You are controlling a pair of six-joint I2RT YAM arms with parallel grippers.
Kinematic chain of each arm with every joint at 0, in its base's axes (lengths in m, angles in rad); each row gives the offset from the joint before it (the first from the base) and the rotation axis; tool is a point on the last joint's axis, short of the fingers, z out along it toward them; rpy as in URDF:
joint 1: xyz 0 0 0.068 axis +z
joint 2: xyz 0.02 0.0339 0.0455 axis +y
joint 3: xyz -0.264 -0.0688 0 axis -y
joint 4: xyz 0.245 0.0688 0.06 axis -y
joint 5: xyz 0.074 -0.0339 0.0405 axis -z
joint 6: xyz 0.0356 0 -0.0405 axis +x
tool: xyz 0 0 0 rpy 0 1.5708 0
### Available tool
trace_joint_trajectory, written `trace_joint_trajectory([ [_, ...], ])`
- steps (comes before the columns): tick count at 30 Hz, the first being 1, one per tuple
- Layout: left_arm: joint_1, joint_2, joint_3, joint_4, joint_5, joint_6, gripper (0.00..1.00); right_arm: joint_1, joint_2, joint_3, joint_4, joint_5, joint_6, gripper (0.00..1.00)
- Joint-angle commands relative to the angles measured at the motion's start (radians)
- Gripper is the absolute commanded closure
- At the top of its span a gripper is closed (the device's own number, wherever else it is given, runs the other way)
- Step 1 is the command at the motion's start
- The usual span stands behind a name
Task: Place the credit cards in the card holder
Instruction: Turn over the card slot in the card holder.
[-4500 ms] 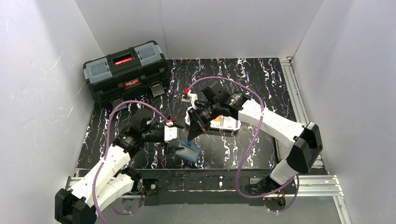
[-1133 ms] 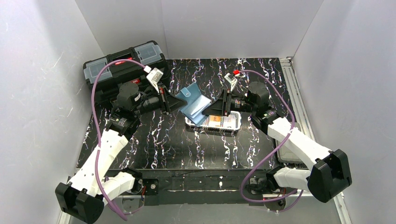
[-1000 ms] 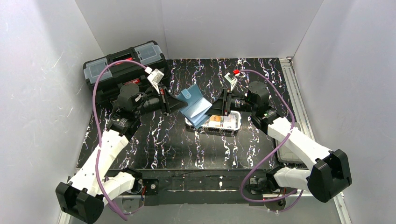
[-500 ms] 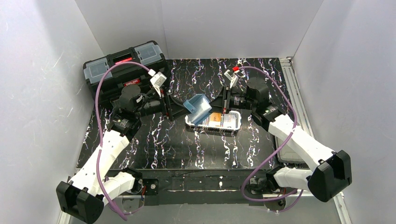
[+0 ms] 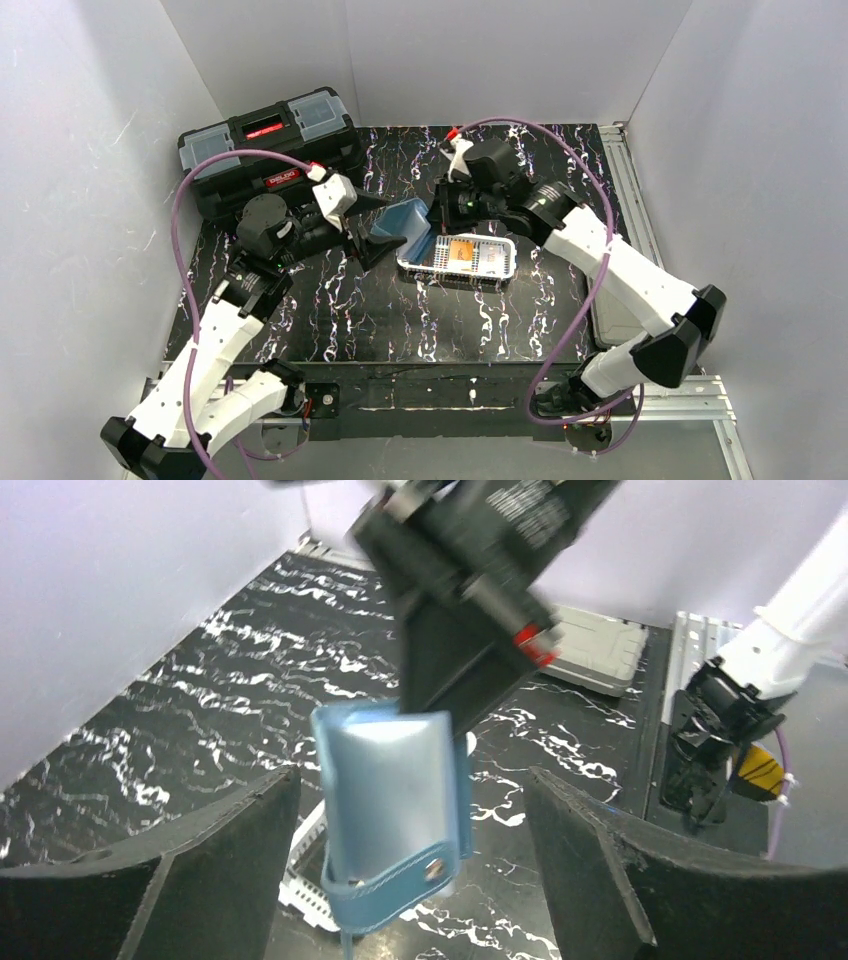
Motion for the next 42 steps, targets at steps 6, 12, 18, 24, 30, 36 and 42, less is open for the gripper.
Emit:
trace_joint_trajectory([
  [6,-0.159,-0.044,-0.109,-0.014,-0.095,0.12,0.17,0.077,0.112,0.223,-0.317,0.175,-0.041,0.99],
  [12,-0.256,-0.013,-0.145,0.01,-0.28,0.283,0.18,0.097,0.147,0.274,-0.356,0.166,-0.03,0.99],
  [18,-0.291,0.016,-0.143,0.035,-0.441,0.301,0.19,0.119,0.173,0.285,-0.368,0.172,-0.025,0.99],
  [24,-0.293,0.03,-0.14,0.036,-0.492,0.283,0.23,0.125,0.177,0.292,-0.371,0.172,-0.032,0.99],
  [30,-0.293,0.04,-0.135,0.02,-0.563,0.286,0.25,0.125,0.162,0.269,-0.363,0.167,-0.03,0.99],
  [36,-0.293,0.042,-0.128,0.003,-0.587,0.299,0.26,0.125,0.15,0.256,-0.348,0.14,-0.047,0.99],
  [42,-0.292,0.036,-0.134,-0.044,-0.611,0.336,0.26,0.123,0.096,0.157,-0.277,0.05,-0.084,0.99],
])
